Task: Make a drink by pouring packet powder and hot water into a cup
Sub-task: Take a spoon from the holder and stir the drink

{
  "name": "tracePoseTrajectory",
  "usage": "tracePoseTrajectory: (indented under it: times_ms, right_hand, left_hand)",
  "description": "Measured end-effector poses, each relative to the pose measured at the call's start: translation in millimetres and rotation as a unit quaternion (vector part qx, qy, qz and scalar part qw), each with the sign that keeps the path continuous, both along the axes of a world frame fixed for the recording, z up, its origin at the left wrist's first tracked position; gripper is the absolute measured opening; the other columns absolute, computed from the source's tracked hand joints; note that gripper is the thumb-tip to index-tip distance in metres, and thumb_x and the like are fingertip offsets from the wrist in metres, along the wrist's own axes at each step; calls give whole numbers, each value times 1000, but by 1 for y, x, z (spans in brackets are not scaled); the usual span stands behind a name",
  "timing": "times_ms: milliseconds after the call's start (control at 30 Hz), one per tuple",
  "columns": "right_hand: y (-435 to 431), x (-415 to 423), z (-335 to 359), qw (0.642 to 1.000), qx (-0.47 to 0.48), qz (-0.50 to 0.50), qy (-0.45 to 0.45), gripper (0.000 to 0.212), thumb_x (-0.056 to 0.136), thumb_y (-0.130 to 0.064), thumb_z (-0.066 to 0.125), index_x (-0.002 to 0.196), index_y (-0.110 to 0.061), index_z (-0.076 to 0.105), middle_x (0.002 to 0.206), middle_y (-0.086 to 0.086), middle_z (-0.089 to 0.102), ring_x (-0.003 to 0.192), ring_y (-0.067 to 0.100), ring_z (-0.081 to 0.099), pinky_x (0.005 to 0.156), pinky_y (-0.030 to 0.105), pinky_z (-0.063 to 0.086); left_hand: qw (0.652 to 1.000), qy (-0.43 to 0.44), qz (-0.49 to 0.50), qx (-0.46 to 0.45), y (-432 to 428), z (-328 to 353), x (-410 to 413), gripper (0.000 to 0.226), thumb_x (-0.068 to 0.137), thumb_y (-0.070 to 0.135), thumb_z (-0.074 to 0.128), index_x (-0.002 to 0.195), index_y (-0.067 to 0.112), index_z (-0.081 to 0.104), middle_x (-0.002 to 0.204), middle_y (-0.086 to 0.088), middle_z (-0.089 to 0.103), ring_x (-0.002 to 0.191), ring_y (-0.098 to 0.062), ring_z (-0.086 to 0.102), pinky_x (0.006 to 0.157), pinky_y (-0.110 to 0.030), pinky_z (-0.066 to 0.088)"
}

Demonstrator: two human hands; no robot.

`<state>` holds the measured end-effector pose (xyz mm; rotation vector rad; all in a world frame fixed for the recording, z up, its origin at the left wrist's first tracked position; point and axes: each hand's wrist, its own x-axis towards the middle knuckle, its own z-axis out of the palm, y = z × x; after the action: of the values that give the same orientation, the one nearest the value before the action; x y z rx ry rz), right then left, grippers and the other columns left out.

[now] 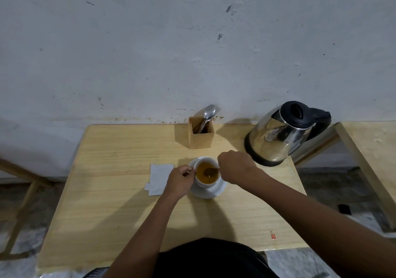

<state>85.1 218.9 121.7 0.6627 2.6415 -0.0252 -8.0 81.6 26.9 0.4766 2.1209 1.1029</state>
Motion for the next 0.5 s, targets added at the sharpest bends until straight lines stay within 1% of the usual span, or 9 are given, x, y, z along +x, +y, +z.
tracePoseTrajectory:
  times_ms: [67,167,233,300,400,433,500]
  right_hand:
    - [3,14,-2,998,-19,-25,47,22,94,-23,48,113,-19,59,102,4,65,82,23,61,61,29,37]
    - [8,41,-11,990,-32,-40,131,23,96,-30,45,115,-29,58,95,-1,69,77,22,62,57,28,37]
    - [7,57,-20,981,-49,-46,180,23,97,-33,44,116,-33,57,95,-4,71,79,21,64,60,30,44]
    - [4,71,-31,967,-68,-59,236,23,97,-33,48,117,-34,58,96,-8,71,81,19,66,61,30,44]
    - [-5,87,-49,946,-61,-71,311,21,94,-30,57,114,-32,62,89,-10,72,67,15,66,49,22,33]
    - [-8,91,-55,940,-59,-75,327,21,92,-28,60,112,-32,62,87,-11,72,63,12,64,47,16,28]
    - [-15,97,-65,930,-60,-91,350,22,89,-25,62,110,-31,63,84,-13,71,58,9,60,48,7,23]
  left_hand:
    - [1000,0,-3,5,-1,-2,-1,20,93,28,55,99,17,69,90,2,65,85,-13,59,64,-18,42]
    - [1000,5,-9,10,-1,-4,-2,20,92,28,56,98,16,70,88,0,67,80,-12,59,63,-19,42]
    - [1000,9,-13,10,-1,-6,-2,21,92,28,56,101,14,70,89,0,68,80,-11,59,64,-19,42]
    - [1000,9,-14,11,-1,-7,-3,23,92,28,56,102,13,70,91,-1,68,82,-13,60,65,-21,43]
    - [1000,8,-17,9,0,-8,-4,22,92,28,56,100,14,71,93,-3,70,87,-18,63,70,-26,44]
    - [1000,8,-19,9,0,-9,-5,22,93,28,56,100,14,71,93,-3,70,88,-18,63,71,-27,45]
    - [1000,9,-21,8,0,-9,-5,22,93,28,55,100,14,70,92,-3,70,87,-18,63,70,-27,44]
